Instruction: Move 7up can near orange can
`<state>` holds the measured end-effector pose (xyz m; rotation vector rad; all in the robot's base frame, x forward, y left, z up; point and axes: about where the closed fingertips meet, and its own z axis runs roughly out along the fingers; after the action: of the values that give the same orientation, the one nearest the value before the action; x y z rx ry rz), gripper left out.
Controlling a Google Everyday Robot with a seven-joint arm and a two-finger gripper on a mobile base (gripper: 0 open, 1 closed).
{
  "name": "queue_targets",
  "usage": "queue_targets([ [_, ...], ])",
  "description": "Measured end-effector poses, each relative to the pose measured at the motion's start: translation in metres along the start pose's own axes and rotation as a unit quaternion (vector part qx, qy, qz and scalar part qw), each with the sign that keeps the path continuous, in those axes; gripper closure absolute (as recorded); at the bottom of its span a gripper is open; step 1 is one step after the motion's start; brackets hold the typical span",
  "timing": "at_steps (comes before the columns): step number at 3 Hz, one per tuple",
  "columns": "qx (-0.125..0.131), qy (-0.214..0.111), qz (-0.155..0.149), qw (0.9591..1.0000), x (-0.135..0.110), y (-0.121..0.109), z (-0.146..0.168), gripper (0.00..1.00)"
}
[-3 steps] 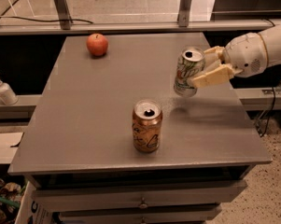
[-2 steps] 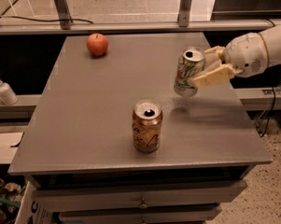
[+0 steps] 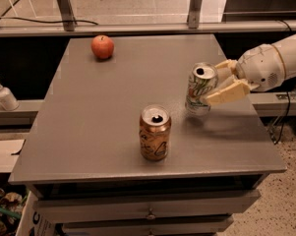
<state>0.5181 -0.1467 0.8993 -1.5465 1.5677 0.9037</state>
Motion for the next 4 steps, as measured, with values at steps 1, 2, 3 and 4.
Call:
queue_targets([
  [1, -0.023, 0.002, -0.007, 0.9997, 0.003, 0.023, 0.012, 1.0],
  [2, -0.052, -0.001, -0.015, 0.9985, 0.001, 0.045, 0.033, 1.0],
  [3, -0.077, -0.007, -0.019, 0.9968, -0.001, 0.064, 0.051, 1.0],
  [4, -0.095, -0.014, -0.022, 0.9951, -0.002, 0.078, 0.064, 1.0],
])
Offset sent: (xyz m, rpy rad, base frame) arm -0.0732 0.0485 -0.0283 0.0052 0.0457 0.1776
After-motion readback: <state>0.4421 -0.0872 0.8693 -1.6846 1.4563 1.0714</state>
